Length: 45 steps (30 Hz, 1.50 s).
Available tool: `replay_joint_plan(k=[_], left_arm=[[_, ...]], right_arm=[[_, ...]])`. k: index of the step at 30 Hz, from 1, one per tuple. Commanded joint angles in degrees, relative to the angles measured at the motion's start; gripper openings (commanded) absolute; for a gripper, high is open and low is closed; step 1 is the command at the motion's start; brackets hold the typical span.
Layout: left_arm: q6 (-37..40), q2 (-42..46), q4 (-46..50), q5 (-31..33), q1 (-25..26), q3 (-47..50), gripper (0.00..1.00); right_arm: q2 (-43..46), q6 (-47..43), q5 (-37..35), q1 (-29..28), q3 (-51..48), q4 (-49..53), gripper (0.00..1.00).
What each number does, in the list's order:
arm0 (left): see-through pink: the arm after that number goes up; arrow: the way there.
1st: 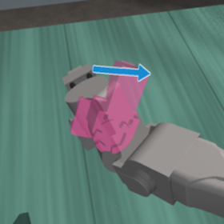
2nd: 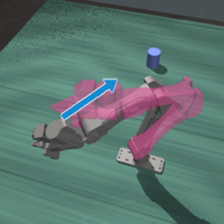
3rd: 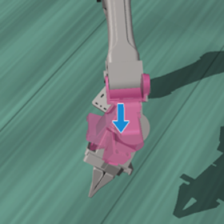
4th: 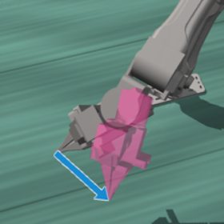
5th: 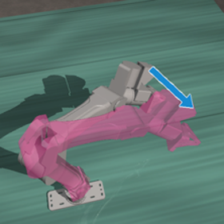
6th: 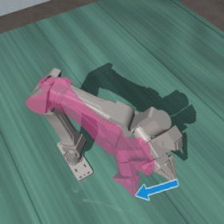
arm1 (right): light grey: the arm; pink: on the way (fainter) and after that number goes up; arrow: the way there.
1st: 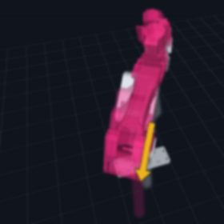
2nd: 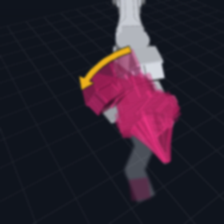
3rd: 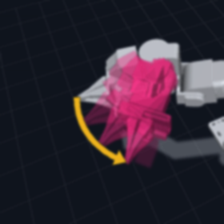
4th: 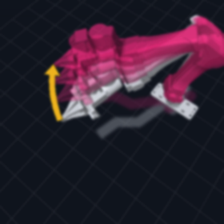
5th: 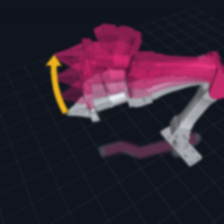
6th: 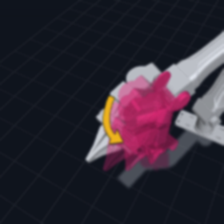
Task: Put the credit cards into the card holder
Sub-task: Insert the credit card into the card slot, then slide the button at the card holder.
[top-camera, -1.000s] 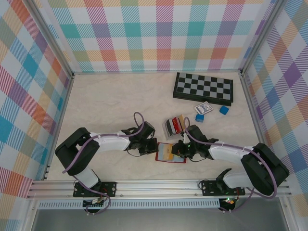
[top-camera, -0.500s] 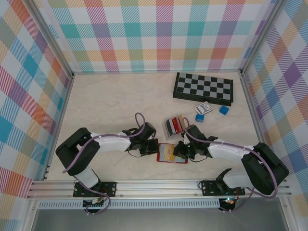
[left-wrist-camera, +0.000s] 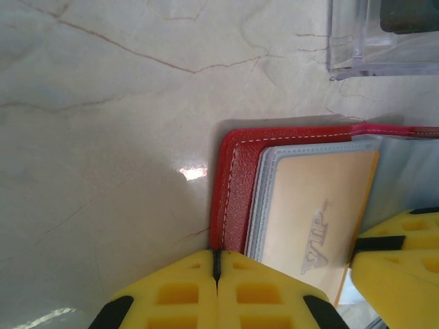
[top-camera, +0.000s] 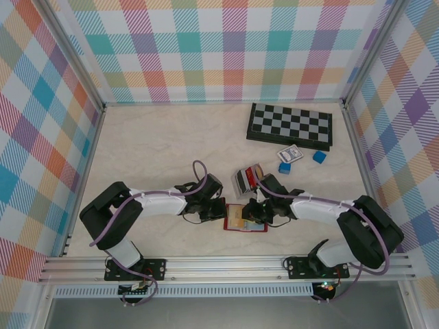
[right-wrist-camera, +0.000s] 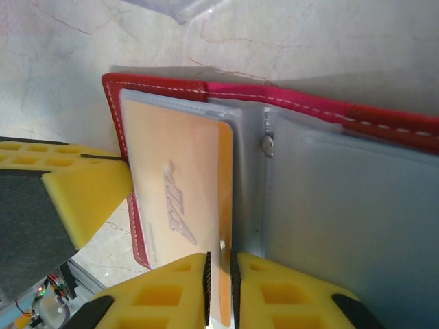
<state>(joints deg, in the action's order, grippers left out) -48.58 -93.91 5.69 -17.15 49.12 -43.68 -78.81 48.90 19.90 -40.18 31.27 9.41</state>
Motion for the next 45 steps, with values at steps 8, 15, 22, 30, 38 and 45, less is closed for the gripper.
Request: replay_joint_plan(k=[8,15,22,30,38,45], left_arm=[[-0.4,0.7,4.0,2.7,1.6,0.6,0.0],[-0.3,1.2,4.6,3.4,1.5,0.9,0.0],[-0.3,1.5,4.5,3.1,1.5,0.5,0.0],[-0.3,1.5,4.7,3.3,1.6,-0.3,0.0],[-0.3,1.4,5.4,4.2,1.5,0.1,0.0],[-0.4,1.4,5.6,4.4,1.5,1.0,0.0]], right_arm=[[3.5,-5.9,-19.0,-0.2,6.6,25.8,0.22],[3.8,-5.2,-26.4,-0.2,9.5,34.2,0.24],[6.7,-7.6,-17.9,-1.6,12.2,27.2,0.14],[-5.1,-5.9,-18.9,-8.0,16.5,25.3,0.12],[-6.5,-3.5,-28.6,-6.6,14.7,33.4,0.14],[-2.7,-3.3,-29.7,-3.2,12.3,35.7,0.15]])
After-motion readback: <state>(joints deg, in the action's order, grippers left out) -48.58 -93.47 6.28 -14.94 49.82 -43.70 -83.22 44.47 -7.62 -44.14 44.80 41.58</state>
